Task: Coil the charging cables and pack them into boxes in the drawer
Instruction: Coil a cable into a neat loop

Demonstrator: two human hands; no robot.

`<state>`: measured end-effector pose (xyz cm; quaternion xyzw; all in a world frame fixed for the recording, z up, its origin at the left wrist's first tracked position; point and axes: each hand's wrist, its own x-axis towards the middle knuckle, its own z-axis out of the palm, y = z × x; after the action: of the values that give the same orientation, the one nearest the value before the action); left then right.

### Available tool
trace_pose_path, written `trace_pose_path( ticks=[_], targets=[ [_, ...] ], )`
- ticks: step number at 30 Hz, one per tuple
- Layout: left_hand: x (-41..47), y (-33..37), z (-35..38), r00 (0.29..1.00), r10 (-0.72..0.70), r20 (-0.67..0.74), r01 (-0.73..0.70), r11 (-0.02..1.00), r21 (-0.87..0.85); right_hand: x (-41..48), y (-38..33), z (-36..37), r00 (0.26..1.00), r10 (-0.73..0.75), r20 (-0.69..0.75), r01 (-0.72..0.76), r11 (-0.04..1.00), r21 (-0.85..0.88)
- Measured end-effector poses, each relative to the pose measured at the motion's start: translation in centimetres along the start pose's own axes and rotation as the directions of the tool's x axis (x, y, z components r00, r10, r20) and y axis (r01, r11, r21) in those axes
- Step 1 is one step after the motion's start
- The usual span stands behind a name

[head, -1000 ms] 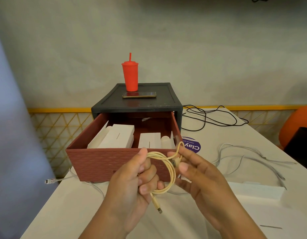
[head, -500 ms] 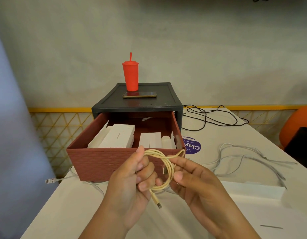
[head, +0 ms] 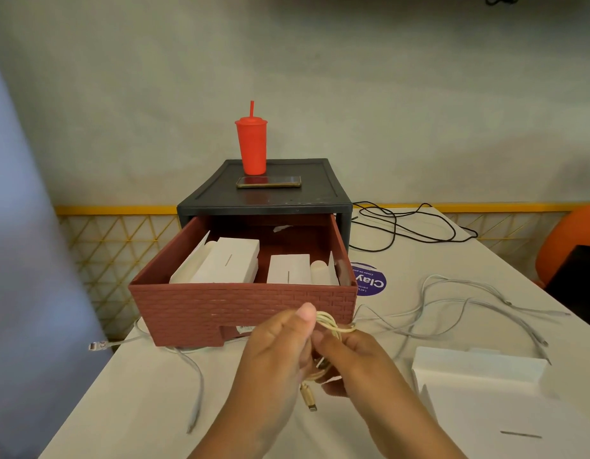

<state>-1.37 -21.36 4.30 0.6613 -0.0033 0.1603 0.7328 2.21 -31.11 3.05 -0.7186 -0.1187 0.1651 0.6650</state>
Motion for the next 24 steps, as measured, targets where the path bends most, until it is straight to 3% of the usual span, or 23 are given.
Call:
trace_pose_path(
  ticks=[4, 9, 13, 17, 20, 24],
  targets=[
    [-0.2, 0.4, 0.3, 1.000, -0.022, -0.005, 0.022, 0.999, -0.041, 0.0, 0.2, 0.1, 0.996, 0.059, 0.060, -0.061, 0.997, 0.046],
    [0.4, -0.7, -0.2, 0.994, -0.051, -0.101, 0.046, 0.998, -0.052, -0.5, 0.1, -0.3, 1.000, -0.007, 0.013, 0.008, 1.000, -0.024],
    [0.3, -1.2, -0.1, 0.996, -0.023, -0.088, 0.019, 0.999, -0.048, -0.8, 0.0, -0.3, 1.000, -0.017, 0.009, 0.018, 0.997, -0.076],
    [0.3, -1.4, -0.1, 0.995, -0.024, -0.100, 0.022, 1.000, -0.022, -0.9, 0.1, -0.2, 0.999, -0.030, 0.039, 0.031, 0.999, -0.022],
    [0.8, -1.4, -0.8, 0.980, 0.010, -0.197, -0.008, 1.000, 0.010, -1.4, 0.2, -0.1, 0.997, -0.032, 0.074, 0.028, 0.998, 0.057],
    [2.3, -1.4, -2.8, 0.941, -0.103, -0.321, 0.025, 0.971, -0.238, -2.3, 0.2, -0.7, 0.979, -0.032, 0.199, 0.030, 0.999, 0.013]
  ],
)
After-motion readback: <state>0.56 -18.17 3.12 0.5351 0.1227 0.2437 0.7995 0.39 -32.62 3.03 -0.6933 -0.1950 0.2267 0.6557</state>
